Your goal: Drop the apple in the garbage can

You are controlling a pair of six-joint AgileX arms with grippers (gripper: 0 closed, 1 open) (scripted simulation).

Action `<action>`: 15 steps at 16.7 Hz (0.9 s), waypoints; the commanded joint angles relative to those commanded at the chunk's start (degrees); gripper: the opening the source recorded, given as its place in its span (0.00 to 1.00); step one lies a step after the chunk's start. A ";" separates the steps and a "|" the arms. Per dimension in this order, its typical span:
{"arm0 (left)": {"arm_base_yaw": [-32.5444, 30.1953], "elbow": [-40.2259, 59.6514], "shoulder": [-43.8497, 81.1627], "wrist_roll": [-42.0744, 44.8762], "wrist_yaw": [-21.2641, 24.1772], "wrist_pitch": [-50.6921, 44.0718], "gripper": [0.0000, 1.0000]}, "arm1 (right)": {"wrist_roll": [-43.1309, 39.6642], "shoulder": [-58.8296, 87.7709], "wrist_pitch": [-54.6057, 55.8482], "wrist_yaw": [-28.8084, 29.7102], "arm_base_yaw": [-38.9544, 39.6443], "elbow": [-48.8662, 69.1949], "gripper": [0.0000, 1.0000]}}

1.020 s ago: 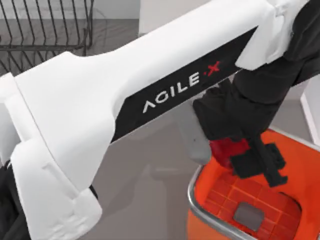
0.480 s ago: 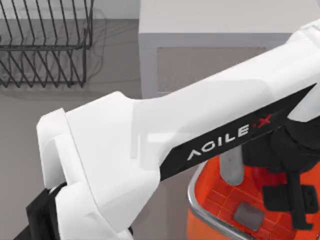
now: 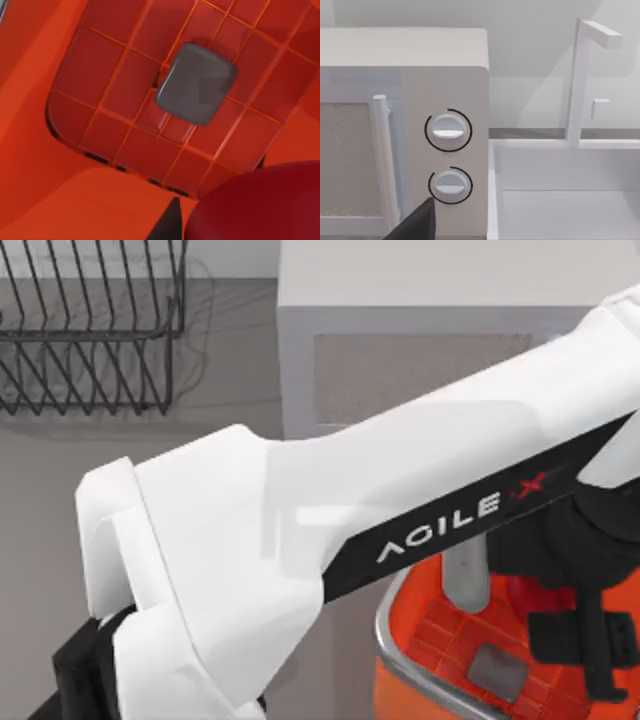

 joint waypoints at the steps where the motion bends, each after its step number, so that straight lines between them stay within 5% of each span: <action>1: 0.11 -1.33 -0.34 -0.05 -0.07 1.14 0.00 | 0.00 0.00 0.00 0.00 0.00 0.00 1.00; 10: 0.56 -23.57 -4.94 0.76 0.03 18.17 0.00 | 0.00 0.00 0.00 0.00 0.00 0.00 1.00; 15: 0.57 -25.54 -5.44 0.93 -0.10 20.05 0.00 | 0.00 0.00 0.00 0.00 0.00 0.00 1.00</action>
